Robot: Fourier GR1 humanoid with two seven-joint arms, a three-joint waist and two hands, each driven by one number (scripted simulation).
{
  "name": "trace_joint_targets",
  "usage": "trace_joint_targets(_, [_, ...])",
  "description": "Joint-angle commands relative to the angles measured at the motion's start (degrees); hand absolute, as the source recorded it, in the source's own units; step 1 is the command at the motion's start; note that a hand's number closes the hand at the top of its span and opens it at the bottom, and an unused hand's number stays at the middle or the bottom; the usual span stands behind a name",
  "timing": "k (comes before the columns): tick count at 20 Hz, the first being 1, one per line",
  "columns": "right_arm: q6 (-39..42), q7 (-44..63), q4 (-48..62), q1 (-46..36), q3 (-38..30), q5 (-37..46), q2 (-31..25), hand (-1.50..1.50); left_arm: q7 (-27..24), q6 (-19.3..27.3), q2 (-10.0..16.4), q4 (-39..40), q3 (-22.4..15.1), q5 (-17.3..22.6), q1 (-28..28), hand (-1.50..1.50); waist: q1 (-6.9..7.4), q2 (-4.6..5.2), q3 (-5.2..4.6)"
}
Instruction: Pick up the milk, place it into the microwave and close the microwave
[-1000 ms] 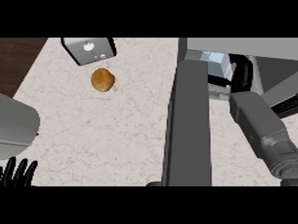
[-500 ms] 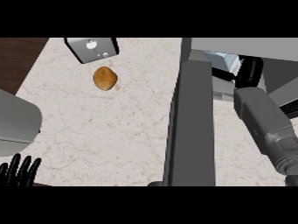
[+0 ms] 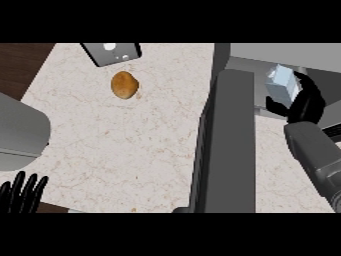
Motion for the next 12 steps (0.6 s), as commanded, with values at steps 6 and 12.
trace_joint_targets(6, [6.8,-2.1,0.1,-5.1,6.6,6.5,6.5,-1.50,0.9,1.0,-0.2,2.8,0.2,-0.7,-2.8,-1.50,0.23,-1.10,0.68])
trace_joint_targets(12, [12.8,-2.0,0.8,-6.6,7.0,7.0,7.6,-1.50,0.8,0.8,0.0,2.4,-0.2,-1.4,-2.7,-1.50,-0.06,-1.28,0.71])
